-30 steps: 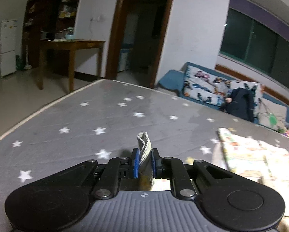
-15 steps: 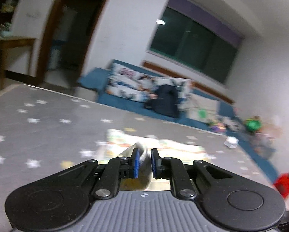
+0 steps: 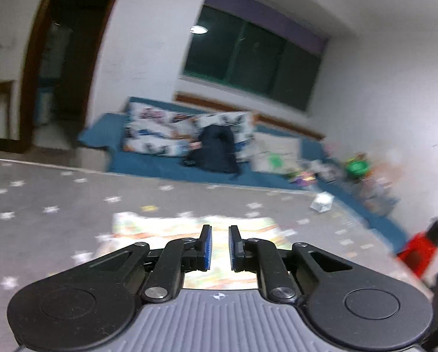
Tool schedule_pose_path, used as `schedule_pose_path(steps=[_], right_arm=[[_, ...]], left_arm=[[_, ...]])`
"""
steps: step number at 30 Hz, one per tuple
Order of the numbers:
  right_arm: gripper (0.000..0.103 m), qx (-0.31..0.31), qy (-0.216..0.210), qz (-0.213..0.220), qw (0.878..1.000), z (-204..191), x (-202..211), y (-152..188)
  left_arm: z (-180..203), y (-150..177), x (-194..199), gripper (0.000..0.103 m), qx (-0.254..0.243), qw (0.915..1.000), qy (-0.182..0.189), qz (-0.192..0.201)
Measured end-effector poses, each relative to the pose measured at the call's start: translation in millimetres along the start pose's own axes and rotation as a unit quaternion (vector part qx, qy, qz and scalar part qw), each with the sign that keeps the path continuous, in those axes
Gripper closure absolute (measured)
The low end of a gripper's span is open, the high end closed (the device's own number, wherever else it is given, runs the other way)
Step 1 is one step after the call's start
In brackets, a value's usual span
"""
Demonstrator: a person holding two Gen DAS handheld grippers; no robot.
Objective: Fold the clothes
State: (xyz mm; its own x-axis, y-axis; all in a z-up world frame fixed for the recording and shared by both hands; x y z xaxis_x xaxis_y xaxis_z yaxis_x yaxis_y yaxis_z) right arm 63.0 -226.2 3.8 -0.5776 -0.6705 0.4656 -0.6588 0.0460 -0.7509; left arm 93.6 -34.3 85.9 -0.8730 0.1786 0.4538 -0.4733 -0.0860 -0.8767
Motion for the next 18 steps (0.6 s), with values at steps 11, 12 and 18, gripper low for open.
schedule_pose_path(steps=[11, 12, 18], right_arm=[[0.067, 0.001, -0.073, -0.036, 0.997, -36, -51, -13], [0.067, -0.002, -0.076, -0.043, 0.996, -39, -60, -13], [0.065, -0.002, -0.071, -0.037, 0.997, -46, -65, -21]], left_arm=[[-90, 56, 13, 0.081, 0.029, 0.9913, -0.12, -0.046], [-94, 58, 17, 0.079, 0.028, 0.9907, -0.125, -0.046], [-106, 66, 29, 0.073, 0.013, 0.9888, -0.143, -0.04]])
Point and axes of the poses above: each gripper's, at about its wrist camera, not at the fingertips, and x roughly against the way its jaws point, z to its right, y to its underside, the point moved 7 cm from there along -x, roughly the way its jaws point, and after that the axes turned 10 degrees about -y, right-handed, at the moved point
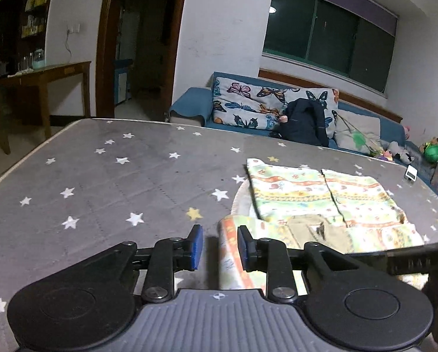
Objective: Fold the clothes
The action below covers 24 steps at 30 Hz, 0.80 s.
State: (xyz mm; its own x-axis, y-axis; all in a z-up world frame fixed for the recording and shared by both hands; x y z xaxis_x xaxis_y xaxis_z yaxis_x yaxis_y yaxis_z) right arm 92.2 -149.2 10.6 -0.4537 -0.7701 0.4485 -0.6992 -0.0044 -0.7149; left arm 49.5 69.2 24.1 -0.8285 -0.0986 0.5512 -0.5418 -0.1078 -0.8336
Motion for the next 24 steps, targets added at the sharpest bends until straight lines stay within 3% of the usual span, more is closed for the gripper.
schedule_pose_path(steps=[4, 7, 12, 24], right_arm=[[0.068, 0.002, 0.005, 0.007, 1.0, -4, -1, -6], [0.096, 0.003, 0.008, 0.012, 1.0, -7, -1, -11], [0.097, 0.007, 0.019, 0.023, 1.0, -10, 3, -17], [0.097, 0.036, 0.154, 0.095, 0.983, 31, 120, -15]], left_arm=[[-1, 6, -1, 0.064, -0.004, 1.0, -0.001, -0.001], [2, 7, -3, 0.061, -0.008, 1.0, 0.0, -0.001], [6, 4, -4, 0.056, -0.01, 0.9999, 0.005, 0.0], [57, 6, -17, 0.055, -0.051, 0.9973, 0.05, -0.016]])
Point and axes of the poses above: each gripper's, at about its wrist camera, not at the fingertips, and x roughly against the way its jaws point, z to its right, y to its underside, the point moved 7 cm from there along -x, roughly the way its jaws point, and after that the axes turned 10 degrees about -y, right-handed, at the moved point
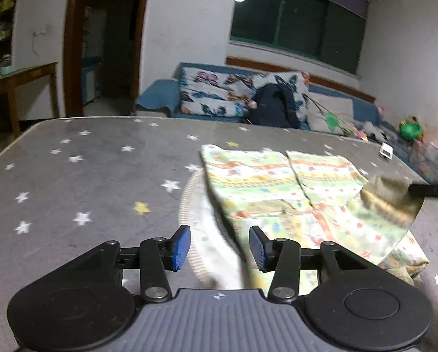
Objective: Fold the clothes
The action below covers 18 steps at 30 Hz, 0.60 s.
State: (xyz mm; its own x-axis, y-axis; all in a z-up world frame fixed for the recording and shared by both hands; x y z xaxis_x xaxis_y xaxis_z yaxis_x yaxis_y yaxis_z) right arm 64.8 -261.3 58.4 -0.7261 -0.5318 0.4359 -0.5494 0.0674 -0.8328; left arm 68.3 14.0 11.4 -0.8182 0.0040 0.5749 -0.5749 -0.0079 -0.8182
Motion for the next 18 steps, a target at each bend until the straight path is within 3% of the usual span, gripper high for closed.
schedule_pose_path(steps=[4, 8, 11, 18], right_arm=[[0.092, -0.004, 0.032, -0.034, 0.999, 14, -10, 25], [0.083, 0.016, 0.054, -0.03, 0.998, 13, -11, 28], [0.083, 0.019, 0.038, -0.025, 0.999, 8, -19, 25], [0.082, 0.023, 0.034, -0.057, 0.998, 17, -49, 45]], left_arm=[[20, 0, -9, 0.055, -0.021, 0.9997, 0.012, -0.009], [41, -1, -17, 0.055, -0.041, 0.9987, 0.024, -0.018], [54, 1, -26, 0.056, -0.06, 0.9975, 0.02, -0.03], [66, 14, -41, 0.055, -0.087, 0.9945, -0.005, -0.057]])
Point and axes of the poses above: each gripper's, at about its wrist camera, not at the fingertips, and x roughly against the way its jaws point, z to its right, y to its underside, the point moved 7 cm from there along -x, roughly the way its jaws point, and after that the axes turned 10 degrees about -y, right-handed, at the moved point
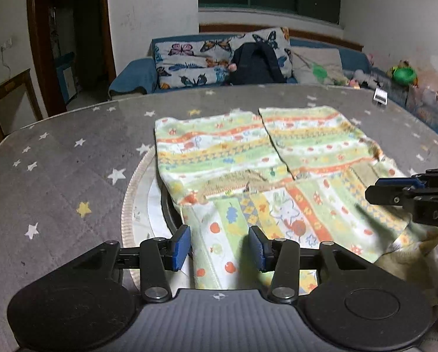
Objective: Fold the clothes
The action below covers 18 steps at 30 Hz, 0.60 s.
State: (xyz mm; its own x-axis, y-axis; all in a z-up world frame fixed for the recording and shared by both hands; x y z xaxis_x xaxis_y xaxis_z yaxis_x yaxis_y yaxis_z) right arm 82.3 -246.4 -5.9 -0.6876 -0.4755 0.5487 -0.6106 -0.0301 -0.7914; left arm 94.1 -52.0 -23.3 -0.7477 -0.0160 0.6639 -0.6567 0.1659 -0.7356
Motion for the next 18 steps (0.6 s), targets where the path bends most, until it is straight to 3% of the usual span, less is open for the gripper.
schedule_pose_path(steps=[6, 9, 18], right_arm=[[0.078, 0.012, -0.002, -0.016, 1.0, 2, -16, 10], [0.068, 0.023, -0.001, -0.016, 1.0, 1, -15, 13], [0.059, 0.05, -0.001, -0.017, 0.999, -10, -20, 16]], left_arm=[[0, 1, -2, 0.055, -0.005, 0.9999, -0.007, -0.007], [1, 1, -3, 0.055, -0.007, 0.9999, -0.011, -0.009], [2, 0, -1, 0.052, -0.009, 0.9997, -0.021, -0.01]])
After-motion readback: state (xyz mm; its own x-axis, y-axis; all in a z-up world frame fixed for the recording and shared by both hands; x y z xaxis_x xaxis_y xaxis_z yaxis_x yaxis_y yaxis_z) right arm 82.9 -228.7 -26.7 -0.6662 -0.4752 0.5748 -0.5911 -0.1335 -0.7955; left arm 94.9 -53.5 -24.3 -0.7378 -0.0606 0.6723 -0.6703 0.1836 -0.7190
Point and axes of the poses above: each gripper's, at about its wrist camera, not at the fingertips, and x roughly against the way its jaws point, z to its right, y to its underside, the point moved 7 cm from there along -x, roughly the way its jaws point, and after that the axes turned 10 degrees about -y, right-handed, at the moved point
